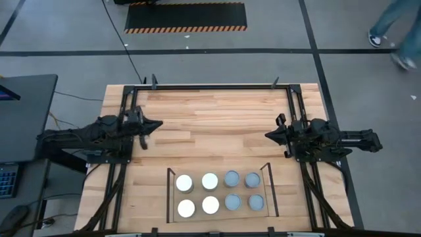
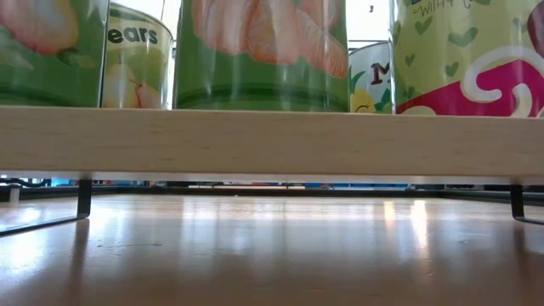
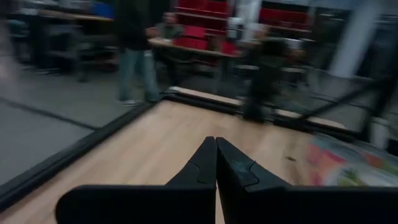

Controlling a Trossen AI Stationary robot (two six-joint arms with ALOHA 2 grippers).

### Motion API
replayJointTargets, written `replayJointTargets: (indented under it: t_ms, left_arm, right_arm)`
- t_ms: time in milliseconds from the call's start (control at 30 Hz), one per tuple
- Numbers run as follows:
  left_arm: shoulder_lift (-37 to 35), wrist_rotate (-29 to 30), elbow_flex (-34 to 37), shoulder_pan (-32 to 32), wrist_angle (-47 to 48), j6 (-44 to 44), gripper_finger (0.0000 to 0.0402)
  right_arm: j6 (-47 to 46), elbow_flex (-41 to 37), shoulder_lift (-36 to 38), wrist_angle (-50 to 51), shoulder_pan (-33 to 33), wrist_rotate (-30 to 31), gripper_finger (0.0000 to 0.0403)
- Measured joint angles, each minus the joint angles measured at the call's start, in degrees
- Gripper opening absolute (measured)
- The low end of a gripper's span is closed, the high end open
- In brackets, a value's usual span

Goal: Pick and place cans onto a shelf
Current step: Return to Home Position

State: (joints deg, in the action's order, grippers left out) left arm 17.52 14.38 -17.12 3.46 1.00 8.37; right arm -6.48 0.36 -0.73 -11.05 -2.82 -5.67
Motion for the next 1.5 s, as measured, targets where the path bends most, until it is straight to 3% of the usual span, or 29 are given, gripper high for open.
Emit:
replayJointTargets:
  t_ms: [133,233,333,467,533,633,1500]
  left_arm:
    - [-8.64,-9.05,0.0,0.0,7.9,-0.52,0.0005]
    - [-13.33,-8.96,0.9,0.0,9.14,-0.97,0.0005]
    - [-17.32,-7.12,5.27,0.0,2.91,-1.95,0.0005]
    - [-16.92,-6.34,13.67,0.11,-9.29,-2.7,0.0005]
    - [-17.02,-5.77,16.63,0.2,-7.37,-0.51,0.0005]
    - [-17.19,-5.93,16.61,0.22,-3.78,1.53,0.0005]
    - [-16.02,-7.61,16.7,0.57,-3.66,-16.13,0.0005]
  right_arm:
    - [0.0,0.0,0.0,0.01,-0.01,0.0,0.0013]
    - [0.02,0.0,0.0,0.01,-0.01,0.0,0.0013]
    - [0.02,0.0,0.0,0.01,0.0,0.0,0.0013]
    - [0.02,0.0,0.0,0.01,-0.01,0.0,0.0013]
    - [0.04,0.02,-0.02,-0.07,0.01,-0.02,0.0013]
    - [0.04,0.02,-0.02,-0.35,-0.01,0.04,0.0013]
    - [0.03,0.02,-0.02,-0.85,0.01,0.04,0.0013]
